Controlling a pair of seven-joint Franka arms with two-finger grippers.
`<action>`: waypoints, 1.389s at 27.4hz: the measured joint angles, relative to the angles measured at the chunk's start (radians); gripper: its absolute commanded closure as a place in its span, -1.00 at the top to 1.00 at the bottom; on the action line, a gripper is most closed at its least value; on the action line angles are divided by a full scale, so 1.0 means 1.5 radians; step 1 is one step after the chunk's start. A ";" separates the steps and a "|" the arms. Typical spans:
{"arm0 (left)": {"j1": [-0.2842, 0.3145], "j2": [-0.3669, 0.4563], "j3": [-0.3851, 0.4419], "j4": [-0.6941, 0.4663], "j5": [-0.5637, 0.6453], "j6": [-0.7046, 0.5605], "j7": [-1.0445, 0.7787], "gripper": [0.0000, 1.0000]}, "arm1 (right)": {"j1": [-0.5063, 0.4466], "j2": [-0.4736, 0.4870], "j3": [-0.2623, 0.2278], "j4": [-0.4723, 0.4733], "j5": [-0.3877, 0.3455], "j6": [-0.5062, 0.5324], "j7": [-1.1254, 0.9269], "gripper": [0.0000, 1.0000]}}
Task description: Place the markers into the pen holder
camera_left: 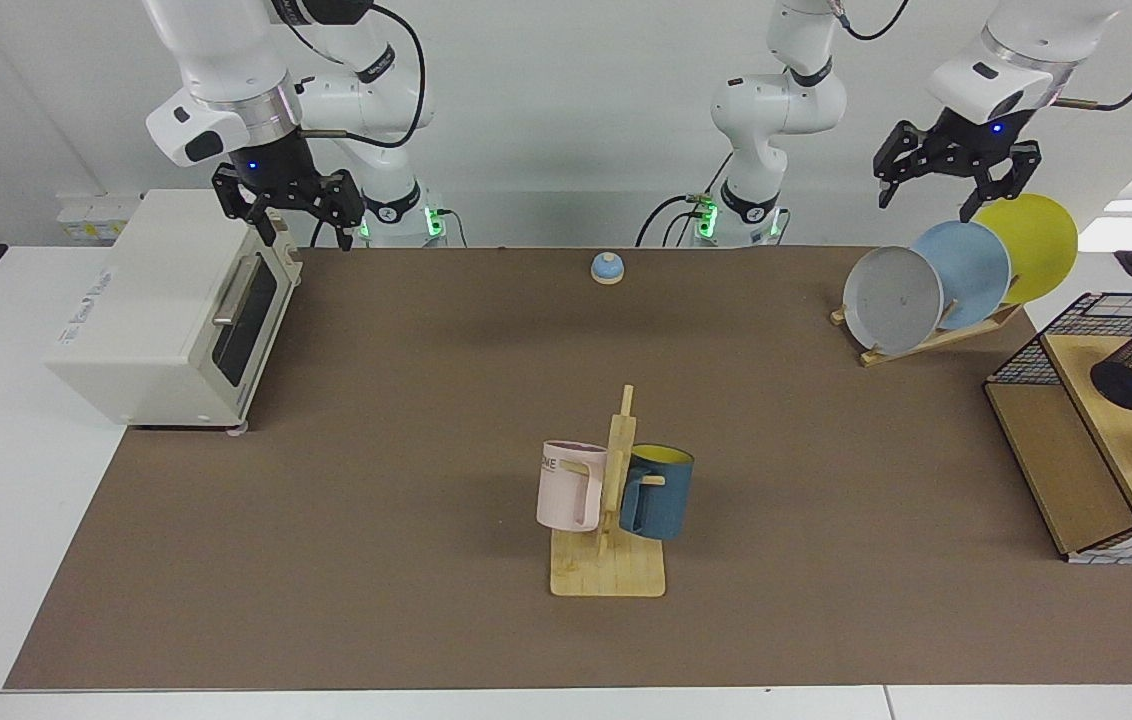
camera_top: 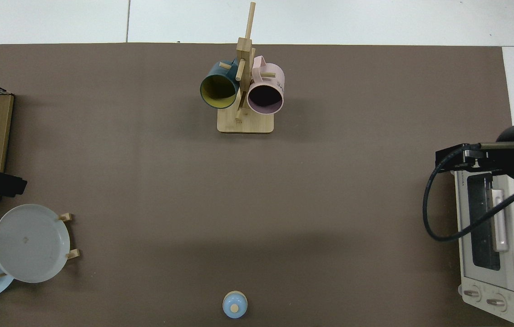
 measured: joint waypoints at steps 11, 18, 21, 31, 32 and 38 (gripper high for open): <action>0.000 -0.001 0.009 -0.002 -0.001 0.043 0.000 1.00 | 0.000 0.000 0.000 0.000 0.000 0.000 0.000 1.00; -0.001 0.003 0.009 -0.005 -0.015 0.052 -0.012 1.00 | 0.000 0.000 0.000 0.000 0.000 0.000 0.000 1.00; -0.001 0.007 0.009 -0.006 -0.017 0.060 -0.024 1.00 | 0.000 0.000 0.000 0.000 0.000 0.000 0.000 1.00; -0.001 0.015 0.013 -0.008 -0.017 0.069 -0.038 1.00 | 0.000 0.000 0.000 0.000 0.000 0.000 0.000 1.00; -0.001 0.016 0.013 -0.008 -0.017 0.070 -0.040 1.00 | 0.000 0.000 0.000 0.000 0.000 0.000 0.000 1.00; -0.001 0.018 0.013 -0.008 -0.017 0.072 -0.045 1.00 | 0.000 0.000 0.000 0.000 0.000 0.000 0.000 1.00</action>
